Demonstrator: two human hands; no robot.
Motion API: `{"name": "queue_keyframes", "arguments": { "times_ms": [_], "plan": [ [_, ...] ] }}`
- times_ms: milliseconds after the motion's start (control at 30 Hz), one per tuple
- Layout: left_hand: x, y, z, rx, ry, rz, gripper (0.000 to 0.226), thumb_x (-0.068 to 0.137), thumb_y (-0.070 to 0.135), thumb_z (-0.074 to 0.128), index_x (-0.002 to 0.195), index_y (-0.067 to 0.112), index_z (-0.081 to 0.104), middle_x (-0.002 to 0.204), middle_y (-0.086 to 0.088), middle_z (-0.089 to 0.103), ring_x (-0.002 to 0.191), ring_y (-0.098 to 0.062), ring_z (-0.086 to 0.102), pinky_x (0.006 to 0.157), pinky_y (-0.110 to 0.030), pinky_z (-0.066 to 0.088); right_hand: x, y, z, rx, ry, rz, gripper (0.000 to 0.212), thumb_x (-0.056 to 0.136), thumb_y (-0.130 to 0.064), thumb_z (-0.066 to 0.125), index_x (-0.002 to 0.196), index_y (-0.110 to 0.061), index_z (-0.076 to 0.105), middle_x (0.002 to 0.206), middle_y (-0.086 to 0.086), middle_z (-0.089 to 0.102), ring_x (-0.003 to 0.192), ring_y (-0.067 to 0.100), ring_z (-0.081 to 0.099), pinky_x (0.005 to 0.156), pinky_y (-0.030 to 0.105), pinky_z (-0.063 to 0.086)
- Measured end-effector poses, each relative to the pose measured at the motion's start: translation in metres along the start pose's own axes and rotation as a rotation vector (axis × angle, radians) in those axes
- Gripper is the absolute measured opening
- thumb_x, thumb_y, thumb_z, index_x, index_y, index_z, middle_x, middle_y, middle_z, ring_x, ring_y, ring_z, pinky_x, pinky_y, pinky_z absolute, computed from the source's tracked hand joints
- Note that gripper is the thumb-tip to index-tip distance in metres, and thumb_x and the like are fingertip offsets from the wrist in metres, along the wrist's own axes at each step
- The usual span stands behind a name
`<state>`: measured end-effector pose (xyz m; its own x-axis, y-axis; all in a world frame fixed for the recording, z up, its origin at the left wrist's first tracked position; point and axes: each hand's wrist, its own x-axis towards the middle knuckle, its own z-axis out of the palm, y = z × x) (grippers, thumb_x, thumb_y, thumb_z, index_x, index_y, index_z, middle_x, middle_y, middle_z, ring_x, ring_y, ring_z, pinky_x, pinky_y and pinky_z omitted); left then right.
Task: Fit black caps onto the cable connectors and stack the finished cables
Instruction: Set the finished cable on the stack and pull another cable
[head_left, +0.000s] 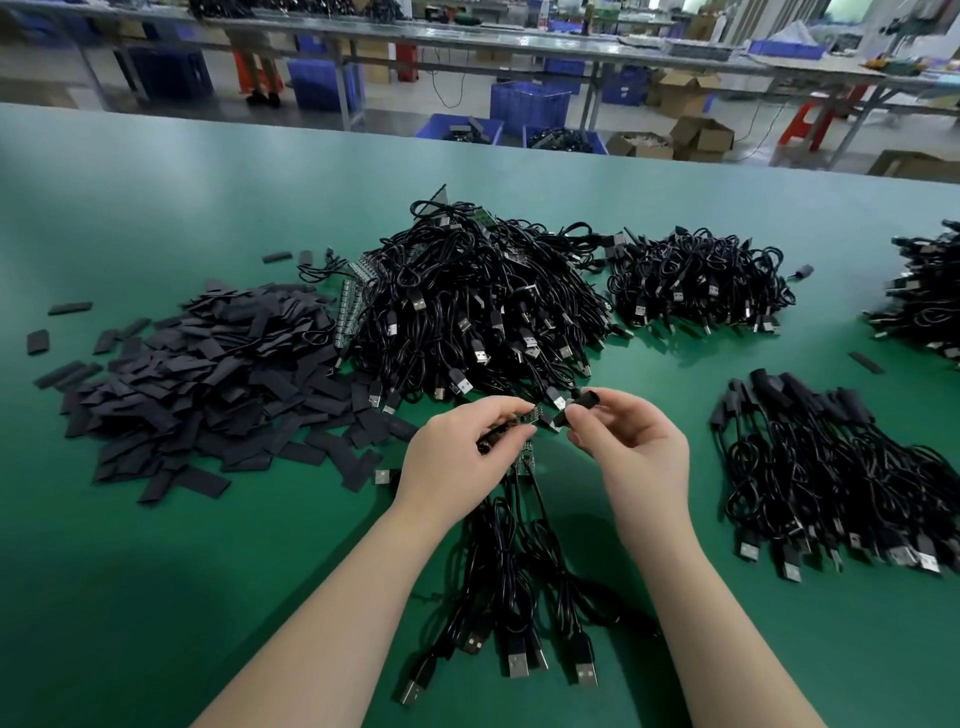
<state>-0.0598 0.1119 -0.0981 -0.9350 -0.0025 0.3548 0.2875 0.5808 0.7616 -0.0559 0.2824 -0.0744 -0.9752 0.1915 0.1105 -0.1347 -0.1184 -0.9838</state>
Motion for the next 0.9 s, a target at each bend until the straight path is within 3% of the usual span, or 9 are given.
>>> {"name": "queue_keyframes", "arguments": {
  "times_ms": [167,433,900],
  "plan": [
    [0.0003,0.0007,-0.0014,0.011,-0.02,0.005,0.025,0.085,0.051,0.059,0.109,0.044,0.067,0.099,0.027,0.068,0.096,0.009,0.06,0.078,-0.025,0.055,-0.0015,-0.0007,0.0041,0.016,-0.025,-0.045,0.031,0.081,-0.003,0.077,0.081,-0.034,0.077,0.076,-0.002,0.073,0.076,0.014,0.071,0.073,0.02,0.056],
    [0.0005,0.0016,-0.002,0.016,-0.036,0.031,0.023,0.087,0.043,0.061,0.109,0.043,0.068,0.1,0.027,0.068,0.094,0.009,0.06,0.078,-0.024,0.055,-0.0043,-0.0012,0.0068,-0.015,-0.072,-0.097,0.034,0.083,0.001,0.074,0.083,-0.032,0.076,0.092,0.001,0.077,0.087,0.016,0.073,0.079,0.022,0.056],
    [-0.0003,0.0028,-0.0025,-0.003,-0.04,0.04,0.022,0.087,0.04,0.064,0.109,0.044,0.067,0.099,0.03,0.067,0.092,0.01,0.061,0.076,-0.024,0.055,-0.0045,-0.0006,0.0067,-0.063,-0.141,-0.129,0.04,0.086,0.0,0.072,0.092,-0.04,0.073,0.097,-0.003,0.076,0.093,0.014,0.072,0.081,0.02,0.055]
  ]
}}
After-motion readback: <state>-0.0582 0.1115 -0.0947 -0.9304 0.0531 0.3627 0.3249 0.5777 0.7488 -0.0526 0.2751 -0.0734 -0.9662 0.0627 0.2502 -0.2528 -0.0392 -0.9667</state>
